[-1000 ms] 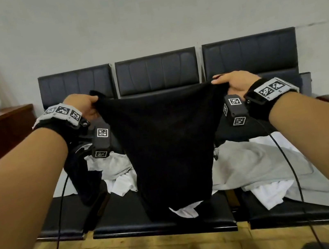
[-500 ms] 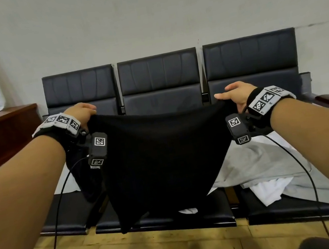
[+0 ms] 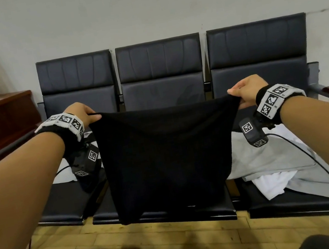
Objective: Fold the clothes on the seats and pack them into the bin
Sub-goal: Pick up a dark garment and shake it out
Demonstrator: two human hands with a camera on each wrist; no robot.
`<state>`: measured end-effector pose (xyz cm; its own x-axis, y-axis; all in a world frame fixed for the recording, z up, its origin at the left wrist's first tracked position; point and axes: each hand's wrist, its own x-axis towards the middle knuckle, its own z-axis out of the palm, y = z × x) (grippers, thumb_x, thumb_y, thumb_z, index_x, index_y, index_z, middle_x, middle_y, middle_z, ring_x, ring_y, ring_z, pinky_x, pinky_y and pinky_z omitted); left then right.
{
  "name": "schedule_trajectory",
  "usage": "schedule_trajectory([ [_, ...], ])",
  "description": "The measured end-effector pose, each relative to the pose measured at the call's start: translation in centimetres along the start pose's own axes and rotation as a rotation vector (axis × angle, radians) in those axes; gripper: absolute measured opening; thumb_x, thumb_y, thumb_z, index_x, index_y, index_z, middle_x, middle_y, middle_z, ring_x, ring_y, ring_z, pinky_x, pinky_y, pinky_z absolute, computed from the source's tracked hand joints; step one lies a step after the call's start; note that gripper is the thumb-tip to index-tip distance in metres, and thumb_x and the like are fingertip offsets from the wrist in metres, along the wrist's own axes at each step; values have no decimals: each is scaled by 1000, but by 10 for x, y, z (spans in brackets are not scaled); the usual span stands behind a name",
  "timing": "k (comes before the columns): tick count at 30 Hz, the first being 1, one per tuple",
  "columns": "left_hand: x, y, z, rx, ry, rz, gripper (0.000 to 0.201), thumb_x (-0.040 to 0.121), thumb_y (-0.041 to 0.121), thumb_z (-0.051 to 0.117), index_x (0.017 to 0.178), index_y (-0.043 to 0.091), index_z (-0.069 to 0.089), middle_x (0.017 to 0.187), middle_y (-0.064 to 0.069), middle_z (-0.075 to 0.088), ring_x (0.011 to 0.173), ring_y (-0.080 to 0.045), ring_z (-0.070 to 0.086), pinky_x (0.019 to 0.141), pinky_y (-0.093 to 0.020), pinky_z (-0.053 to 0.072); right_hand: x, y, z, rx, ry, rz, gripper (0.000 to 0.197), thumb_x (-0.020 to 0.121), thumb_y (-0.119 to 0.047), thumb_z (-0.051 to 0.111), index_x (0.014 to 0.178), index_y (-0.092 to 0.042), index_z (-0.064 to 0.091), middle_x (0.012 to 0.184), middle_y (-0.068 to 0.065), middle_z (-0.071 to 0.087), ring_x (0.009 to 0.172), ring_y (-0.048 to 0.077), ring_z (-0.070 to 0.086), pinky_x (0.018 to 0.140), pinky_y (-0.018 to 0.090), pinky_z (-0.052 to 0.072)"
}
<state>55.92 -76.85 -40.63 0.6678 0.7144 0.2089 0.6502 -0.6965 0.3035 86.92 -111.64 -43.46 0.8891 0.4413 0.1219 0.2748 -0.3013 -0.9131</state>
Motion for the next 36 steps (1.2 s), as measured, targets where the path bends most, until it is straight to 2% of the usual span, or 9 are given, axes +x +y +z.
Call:
schedule_trajectory([
  [8,57,-21,51,-158,-30,-71,30,94,37,57,98,9,69,73,-8,64,61,-21,58,70,-30,44,45,28,28,-150,-254,-15,19,81,-19,77,93,-4,73,90,13,73,83,22,70,65,19,57],
  [13,102,-22,78,-275,-85,-132,27,93,39,59,89,13,67,67,-12,60,58,-27,53,71,-33,50,105,34,59,-672,-151,-42,22,81,-20,79,93,-2,74,85,18,71,68,27,66,73,40,59],
  [15,124,-24,85,-380,-68,-185,30,92,41,59,86,13,68,69,-14,59,60,-27,53,74,-37,52,128,29,69,-661,-69,-47,23,81,-25,78,91,-4,75,87,16,71,74,27,64,69,34,53],
  [18,158,-25,85,-527,-2,-232,38,92,45,57,89,9,67,69,-12,58,65,-27,57,71,-39,54,163,11,79,-608,76,-86,24,80,-27,79,96,-9,75,100,10,71,98,27,64,84,30,48],
  [20,171,-19,76,-533,60,-197,31,94,37,57,96,7,66,70,-8,59,68,-26,59,65,-31,48,182,-6,81,-439,191,-87,20,80,-25,79,93,-11,75,86,10,71,82,24,68,77,29,53],
  [23,186,-2,51,-694,152,-73,19,93,24,63,92,5,62,87,-10,63,84,-24,66,75,-23,55,198,-37,78,-99,257,-127,8,82,-16,76,77,-13,70,70,10,66,56,21,69,63,36,60],
  [26,189,5,21,-1081,206,-58,14,98,20,52,93,10,61,102,-19,62,90,-33,70,83,-37,58,196,-64,69,84,312,-238,21,88,-11,69,70,-20,62,73,8,66,55,14,70,65,34,61],
  [31,163,2,3,-1163,221,17,18,99,20,50,87,15,62,98,-15,64,80,-18,73,76,-27,59,165,-59,57,56,322,-343,16,89,-16,68,74,-22,65,69,1,65,48,4,64,49,19,53],
  [36,106,-29,46,-980,-20,-28,17,98,19,53,85,10,59,96,-19,60,62,-9,70,63,-22,59,108,5,63,-111,235,-304,7,84,-19,75,89,-16,71,48,-10,58,31,1,48,38,12,41],
])
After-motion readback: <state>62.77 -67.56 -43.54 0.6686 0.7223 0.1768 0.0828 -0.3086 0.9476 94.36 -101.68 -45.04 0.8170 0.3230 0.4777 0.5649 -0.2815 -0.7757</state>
